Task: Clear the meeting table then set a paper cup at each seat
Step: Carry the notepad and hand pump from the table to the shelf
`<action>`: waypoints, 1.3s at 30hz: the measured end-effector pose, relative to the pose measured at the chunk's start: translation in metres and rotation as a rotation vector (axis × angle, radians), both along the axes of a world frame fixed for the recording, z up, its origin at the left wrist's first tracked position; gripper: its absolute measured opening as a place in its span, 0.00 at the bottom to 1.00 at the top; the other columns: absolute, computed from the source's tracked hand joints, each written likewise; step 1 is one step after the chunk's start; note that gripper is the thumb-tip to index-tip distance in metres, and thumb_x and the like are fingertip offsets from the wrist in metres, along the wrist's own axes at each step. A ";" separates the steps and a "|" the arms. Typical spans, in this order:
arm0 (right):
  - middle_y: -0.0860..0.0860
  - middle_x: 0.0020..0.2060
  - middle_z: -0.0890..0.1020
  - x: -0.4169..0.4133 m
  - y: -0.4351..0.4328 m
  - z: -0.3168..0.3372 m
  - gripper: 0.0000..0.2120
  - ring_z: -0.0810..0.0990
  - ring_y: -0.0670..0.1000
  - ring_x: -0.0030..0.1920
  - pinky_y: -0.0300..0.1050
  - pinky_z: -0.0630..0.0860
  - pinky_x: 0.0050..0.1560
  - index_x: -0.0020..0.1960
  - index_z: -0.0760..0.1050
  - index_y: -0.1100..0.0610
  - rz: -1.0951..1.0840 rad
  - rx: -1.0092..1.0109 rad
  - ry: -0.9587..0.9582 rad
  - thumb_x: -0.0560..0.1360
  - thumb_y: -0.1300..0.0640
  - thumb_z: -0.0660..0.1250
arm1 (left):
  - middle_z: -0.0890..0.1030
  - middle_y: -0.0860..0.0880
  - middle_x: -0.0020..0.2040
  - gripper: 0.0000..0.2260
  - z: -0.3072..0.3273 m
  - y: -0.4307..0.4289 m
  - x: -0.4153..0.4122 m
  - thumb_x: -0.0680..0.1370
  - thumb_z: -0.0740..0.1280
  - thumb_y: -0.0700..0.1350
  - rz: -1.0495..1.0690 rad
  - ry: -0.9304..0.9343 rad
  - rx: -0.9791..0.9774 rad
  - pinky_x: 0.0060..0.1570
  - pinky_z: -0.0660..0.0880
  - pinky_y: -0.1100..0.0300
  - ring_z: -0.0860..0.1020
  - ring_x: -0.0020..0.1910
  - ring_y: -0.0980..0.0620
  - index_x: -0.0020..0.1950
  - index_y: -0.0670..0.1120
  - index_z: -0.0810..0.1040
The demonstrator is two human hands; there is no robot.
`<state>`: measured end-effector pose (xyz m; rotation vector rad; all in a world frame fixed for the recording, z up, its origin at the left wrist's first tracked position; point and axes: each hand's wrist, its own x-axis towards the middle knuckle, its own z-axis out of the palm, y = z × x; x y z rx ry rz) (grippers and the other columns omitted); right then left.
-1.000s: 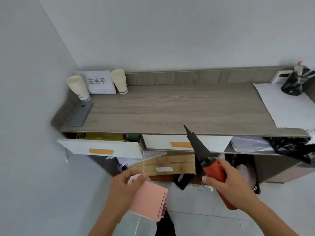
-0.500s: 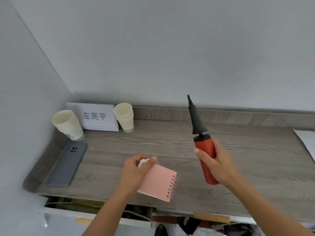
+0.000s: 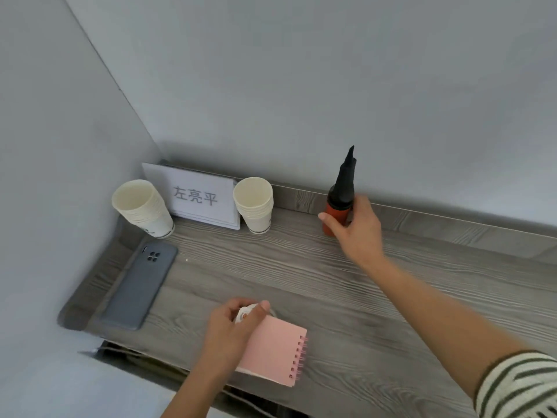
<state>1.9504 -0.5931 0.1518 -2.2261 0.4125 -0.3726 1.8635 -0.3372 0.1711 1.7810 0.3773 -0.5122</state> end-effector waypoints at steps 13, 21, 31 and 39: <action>0.54 0.55 0.83 -0.007 -0.010 -0.003 0.44 0.82 0.61 0.53 0.54 0.78 0.48 0.74 0.54 0.53 -0.041 -0.196 0.199 0.69 0.35 0.70 | 0.85 0.47 0.36 0.08 0.011 -0.035 0.003 0.72 0.74 0.50 -0.021 -0.068 -0.066 0.31 0.74 0.59 0.80 0.32 0.54 0.39 0.46 0.85; 0.39 0.35 0.82 -0.137 -0.007 0.047 0.09 0.79 0.38 0.38 0.32 0.71 0.40 0.44 0.79 0.47 0.191 0.313 0.190 0.74 0.43 0.66 | 0.81 0.50 0.31 0.08 0.019 -0.077 0.003 0.75 0.72 0.45 0.006 -0.106 -0.153 0.32 0.74 0.60 0.77 0.30 0.55 0.37 0.45 0.82; 0.47 0.28 0.82 -0.209 -0.042 0.024 0.06 0.75 0.45 0.29 0.36 0.72 0.24 0.47 0.81 0.58 -0.182 0.866 0.121 0.77 0.65 0.66 | 0.75 0.48 0.24 0.16 0.011 -0.169 0.001 0.77 0.69 0.49 -0.066 0.092 -0.292 0.23 0.69 0.63 0.73 0.23 0.51 0.32 0.43 0.76; 0.53 0.38 0.82 -0.250 -0.120 0.019 0.06 0.76 0.48 0.35 0.39 0.72 0.27 0.52 0.80 0.57 -0.493 0.835 0.075 0.77 0.60 0.66 | 0.70 0.46 0.31 0.06 -0.024 -0.246 0.061 0.79 0.59 0.32 0.059 0.232 -0.392 0.30 0.73 0.59 0.72 0.29 0.49 0.49 0.40 0.73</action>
